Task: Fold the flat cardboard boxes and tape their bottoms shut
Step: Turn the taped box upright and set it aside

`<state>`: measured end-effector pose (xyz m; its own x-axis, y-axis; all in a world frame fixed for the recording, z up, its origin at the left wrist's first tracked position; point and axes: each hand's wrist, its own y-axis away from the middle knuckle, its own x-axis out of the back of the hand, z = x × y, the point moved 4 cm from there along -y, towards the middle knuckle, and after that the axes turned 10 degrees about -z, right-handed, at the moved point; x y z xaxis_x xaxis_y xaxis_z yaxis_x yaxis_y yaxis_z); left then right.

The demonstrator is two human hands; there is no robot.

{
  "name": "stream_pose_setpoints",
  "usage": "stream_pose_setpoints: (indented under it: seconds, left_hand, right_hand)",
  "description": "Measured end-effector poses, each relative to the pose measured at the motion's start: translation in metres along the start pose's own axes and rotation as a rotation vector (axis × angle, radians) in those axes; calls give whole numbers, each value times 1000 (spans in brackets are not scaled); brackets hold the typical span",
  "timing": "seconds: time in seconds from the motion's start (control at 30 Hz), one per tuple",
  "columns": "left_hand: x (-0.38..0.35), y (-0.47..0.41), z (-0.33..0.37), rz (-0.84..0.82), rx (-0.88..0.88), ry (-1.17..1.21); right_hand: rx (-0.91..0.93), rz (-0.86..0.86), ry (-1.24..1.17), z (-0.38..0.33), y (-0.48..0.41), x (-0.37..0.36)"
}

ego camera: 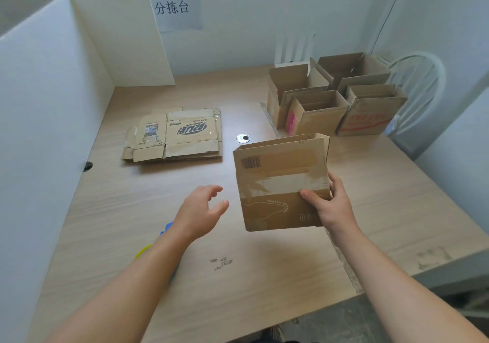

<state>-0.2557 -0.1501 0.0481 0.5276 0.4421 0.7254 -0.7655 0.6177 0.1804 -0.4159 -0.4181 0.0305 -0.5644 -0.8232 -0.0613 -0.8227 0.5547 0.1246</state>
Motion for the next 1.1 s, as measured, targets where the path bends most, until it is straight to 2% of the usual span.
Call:
stream_pose_setpoints:
  seconds: [0.17, 0.43, 0.77, 0.87, 1.1]
  left_hand:
    - [15, -21, 15, -122, -87, -457]
    - [-3, -73, 80, -170, -249, -681]
    - [-89, -178, 196, -208, -377, -628]
    - [-125, -224, 233, -220, -341, -593]
    - [-184, -294, 272, -264, -222, -522]
  right_hand:
    - [28, 72, 41, -1, -3, 16]
    - [56, 214, 105, -12, -13, 82]
    - [89, 351, 144, -24, -81, 239]
    - [62, 348, 153, -23, -128, 301]
    - [46, 241, 170, -11, -223, 380]
